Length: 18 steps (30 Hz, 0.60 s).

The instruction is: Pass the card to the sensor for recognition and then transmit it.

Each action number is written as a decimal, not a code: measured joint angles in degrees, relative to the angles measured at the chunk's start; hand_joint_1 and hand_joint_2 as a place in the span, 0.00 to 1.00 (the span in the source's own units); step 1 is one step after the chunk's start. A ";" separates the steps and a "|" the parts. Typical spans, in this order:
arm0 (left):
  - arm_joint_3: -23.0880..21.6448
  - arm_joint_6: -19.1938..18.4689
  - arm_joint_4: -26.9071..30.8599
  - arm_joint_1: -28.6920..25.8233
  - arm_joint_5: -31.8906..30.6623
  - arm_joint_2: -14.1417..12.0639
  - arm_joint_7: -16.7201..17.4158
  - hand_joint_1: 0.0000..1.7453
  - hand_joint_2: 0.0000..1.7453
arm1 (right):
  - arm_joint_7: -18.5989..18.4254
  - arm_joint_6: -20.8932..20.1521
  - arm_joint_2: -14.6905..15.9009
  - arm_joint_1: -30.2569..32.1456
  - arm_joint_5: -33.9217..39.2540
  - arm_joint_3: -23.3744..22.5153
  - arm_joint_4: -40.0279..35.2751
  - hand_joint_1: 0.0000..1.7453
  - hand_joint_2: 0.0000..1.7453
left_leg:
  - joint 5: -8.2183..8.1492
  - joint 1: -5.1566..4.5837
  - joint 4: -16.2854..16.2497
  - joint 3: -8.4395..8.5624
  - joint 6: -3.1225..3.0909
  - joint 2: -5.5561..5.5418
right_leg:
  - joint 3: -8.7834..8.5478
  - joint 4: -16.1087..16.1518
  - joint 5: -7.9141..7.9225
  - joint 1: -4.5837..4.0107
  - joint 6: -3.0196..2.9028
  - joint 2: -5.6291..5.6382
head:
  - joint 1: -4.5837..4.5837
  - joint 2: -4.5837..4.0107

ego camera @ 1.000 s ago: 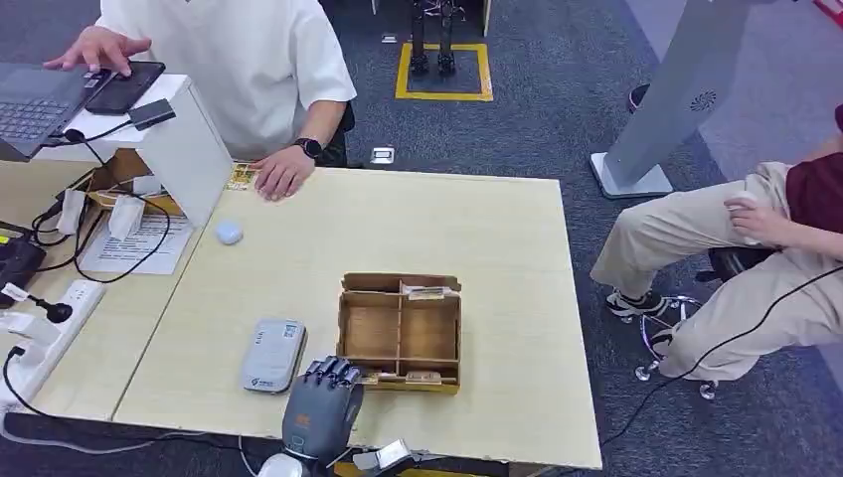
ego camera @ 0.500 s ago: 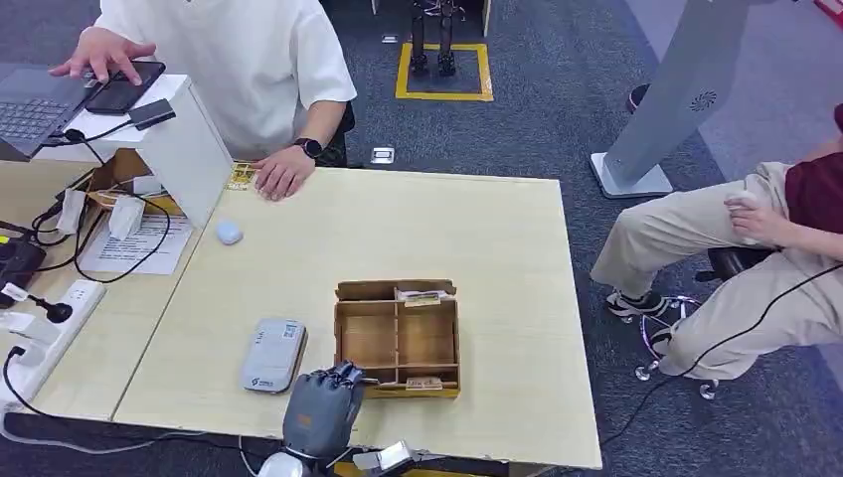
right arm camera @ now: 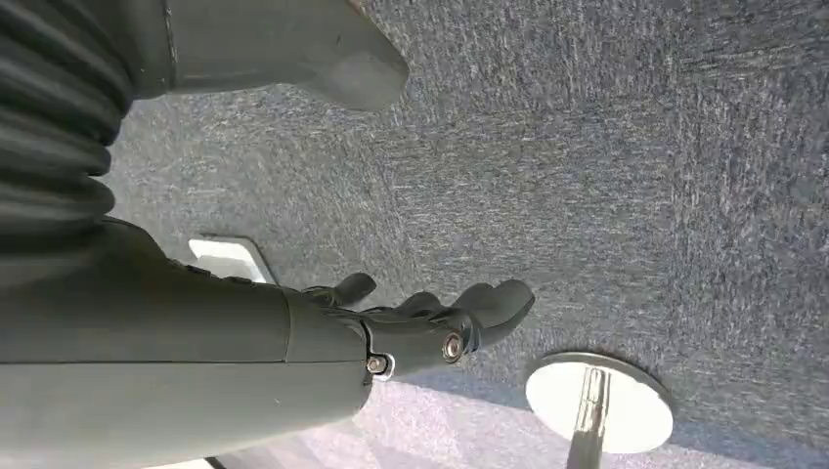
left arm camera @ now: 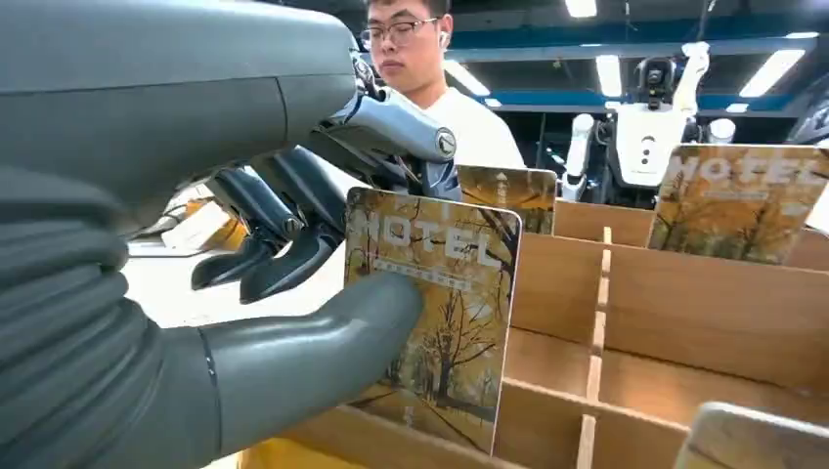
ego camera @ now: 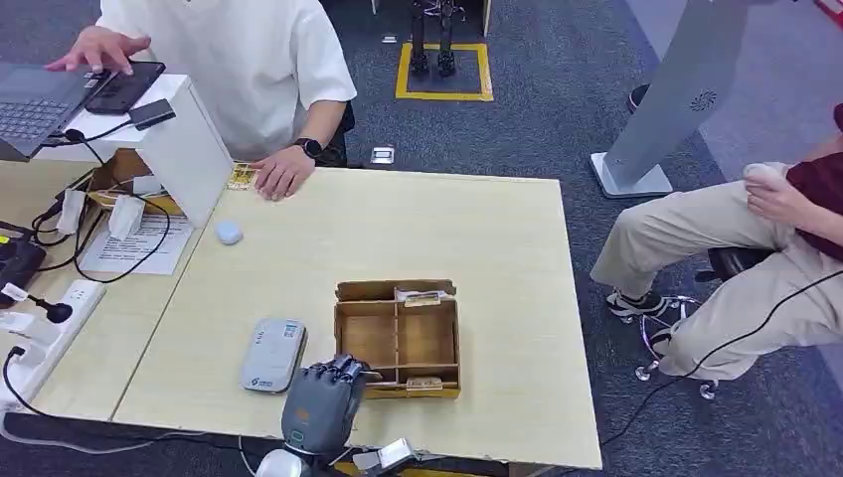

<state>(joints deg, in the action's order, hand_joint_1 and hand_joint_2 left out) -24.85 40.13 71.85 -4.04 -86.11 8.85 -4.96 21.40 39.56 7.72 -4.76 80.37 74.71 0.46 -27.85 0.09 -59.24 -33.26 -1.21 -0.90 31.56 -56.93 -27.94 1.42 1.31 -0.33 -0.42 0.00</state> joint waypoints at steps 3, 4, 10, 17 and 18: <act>0.00 0.00 1.70 -0.31 3.39 -0.04 -2.33 1.00 1.00 | 0.00 0.00 -0.02 0.02 0.02 0.00 0.00 0.00 1.00 | 0.00 0.00 0.00 0.00 0.00 0.00 | 0.00 0.00 0.00 0.00 0.00 0.00 | 0.00 0.00; 0.04 0.00 2.47 -0.46 5.75 0.13 -4.40 1.00 1.00 | 0.00 0.00 -0.02 0.04 0.04 0.00 0.00 0.00 1.00 | 0.00 0.00 0.00 0.00 0.00 0.00 | 0.00 0.00 0.00 0.00 0.00 0.00 | 0.00 0.02; 5.76 0.00 4.63 -0.57 20.99 4.94 -23.53 1.00 1.00 | -0.48 0.00 0.00 0.23 0.57 -0.13 0.00 0.00 1.00 | 0.00 0.00 -0.01 0.00 0.00 0.01 | 0.01 0.01 0.01 0.02 0.01 0.01 | 0.04 0.02; 8.33 -2.12 4.41 -0.23 47.38 6.45 -27.41 1.00 1.00 | -1.51 0.00 0.07 0.55 1.62 -1.66 0.02 0.00 1.00 | 0.00 -0.01 -0.01 0.07 0.00 0.11 | 0.05 0.02 0.01 0.01 0.01 0.12 | 0.00 0.00; 8.33 -2.99 4.48 0.12 50.62 6.45 -27.17 1.00 1.00 | -1.64 0.00 0.13 0.70 1.66 -1.77 0.02 0.00 1.00 | 0.00 -0.01 -0.01 0.06 0.00 0.11 | 0.06 0.02 0.01 0.01 0.01 0.12 | 0.00 0.02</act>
<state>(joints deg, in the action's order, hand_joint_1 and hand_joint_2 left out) -16.52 37.14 76.32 -3.92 -35.49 15.30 -32.13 19.76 39.56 7.85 -4.06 82.03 72.94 0.48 -27.85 0.08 -59.25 -33.20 -1.21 -0.80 31.62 -56.91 -27.94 1.43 1.31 -0.21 -0.42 0.02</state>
